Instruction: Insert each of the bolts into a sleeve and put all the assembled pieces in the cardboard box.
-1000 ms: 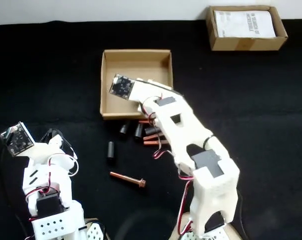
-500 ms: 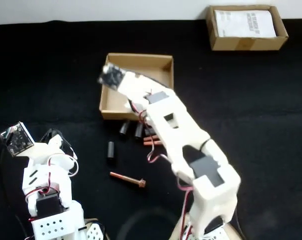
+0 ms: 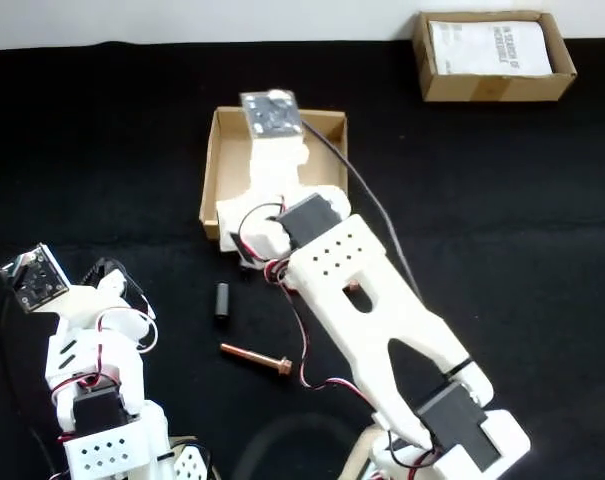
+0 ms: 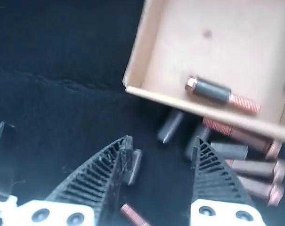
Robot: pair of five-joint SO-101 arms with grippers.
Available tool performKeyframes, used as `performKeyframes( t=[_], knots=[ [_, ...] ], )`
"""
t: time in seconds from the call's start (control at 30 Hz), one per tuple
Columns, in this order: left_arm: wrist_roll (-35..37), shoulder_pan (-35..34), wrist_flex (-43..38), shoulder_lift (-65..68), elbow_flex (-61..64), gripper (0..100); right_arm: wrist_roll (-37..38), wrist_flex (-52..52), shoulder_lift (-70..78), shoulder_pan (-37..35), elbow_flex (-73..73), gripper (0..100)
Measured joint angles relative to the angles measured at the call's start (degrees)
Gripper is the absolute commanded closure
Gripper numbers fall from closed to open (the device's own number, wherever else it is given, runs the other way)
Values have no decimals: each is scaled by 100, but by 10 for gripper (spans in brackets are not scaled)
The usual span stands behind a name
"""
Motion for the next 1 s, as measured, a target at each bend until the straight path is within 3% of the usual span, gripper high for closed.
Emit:
performKeyframes(
  t=[0.3,0.63,1.0],
  knots=[
    [0,0,0,0,0,977,-800,0,1459,-316,-35,819],
    [0,0,0,0,0,977,-818,-387,2040,-1143,-35,819],
    [0,0,0,0,0,977,-818,-607,2646,-1204,-44,848]
  ],
)
